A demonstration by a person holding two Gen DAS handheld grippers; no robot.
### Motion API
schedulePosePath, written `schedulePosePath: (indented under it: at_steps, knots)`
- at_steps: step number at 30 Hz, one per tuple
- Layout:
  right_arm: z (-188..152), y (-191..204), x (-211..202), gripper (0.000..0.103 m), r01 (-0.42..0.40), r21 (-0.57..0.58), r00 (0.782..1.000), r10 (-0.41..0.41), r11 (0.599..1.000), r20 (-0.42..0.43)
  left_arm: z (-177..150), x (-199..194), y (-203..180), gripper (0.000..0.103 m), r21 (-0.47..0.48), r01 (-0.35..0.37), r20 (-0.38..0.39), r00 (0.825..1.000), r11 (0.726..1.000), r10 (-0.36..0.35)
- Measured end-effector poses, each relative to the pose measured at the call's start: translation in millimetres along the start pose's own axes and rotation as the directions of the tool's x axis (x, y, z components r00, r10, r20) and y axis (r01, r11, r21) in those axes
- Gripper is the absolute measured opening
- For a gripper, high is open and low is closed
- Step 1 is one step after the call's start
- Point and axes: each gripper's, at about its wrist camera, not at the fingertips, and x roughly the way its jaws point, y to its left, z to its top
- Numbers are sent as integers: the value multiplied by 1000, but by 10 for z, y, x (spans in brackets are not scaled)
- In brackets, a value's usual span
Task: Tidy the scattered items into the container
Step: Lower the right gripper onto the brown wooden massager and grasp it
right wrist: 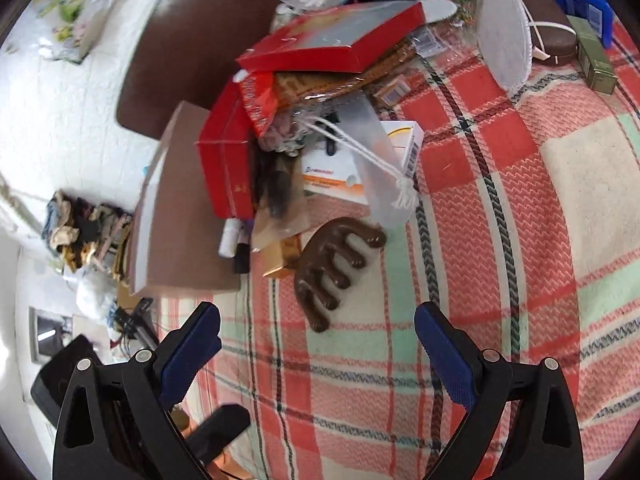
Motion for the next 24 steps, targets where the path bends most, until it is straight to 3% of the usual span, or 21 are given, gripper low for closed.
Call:
schedulePosePath:
  at_steps: [5, 16, 21, 24]
  knots:
    - [206, 75, 340, 98, 77, 64, 989, -68, 995, -133, 68, 274, 162, 101, -71, 44, -83, 995, 996, -50]
    - [340, 169, 639, 102, 67, 68, 986, -56, 995, -154, 139, 581, 312, 98, -140, 102, -107, 987, 985, -118]
    - [290, 278, 713, 103, 107, -11, 978, -107, 994, -176, 176, 679, 217, 98, -83, 82, -93, 992, 993, -89]
    - [243, 300, 692, 103, 99, -23, 981, -101, 995, -165, 184, 683, 232, 98, -94, 102, -78, 991, 990, -110]
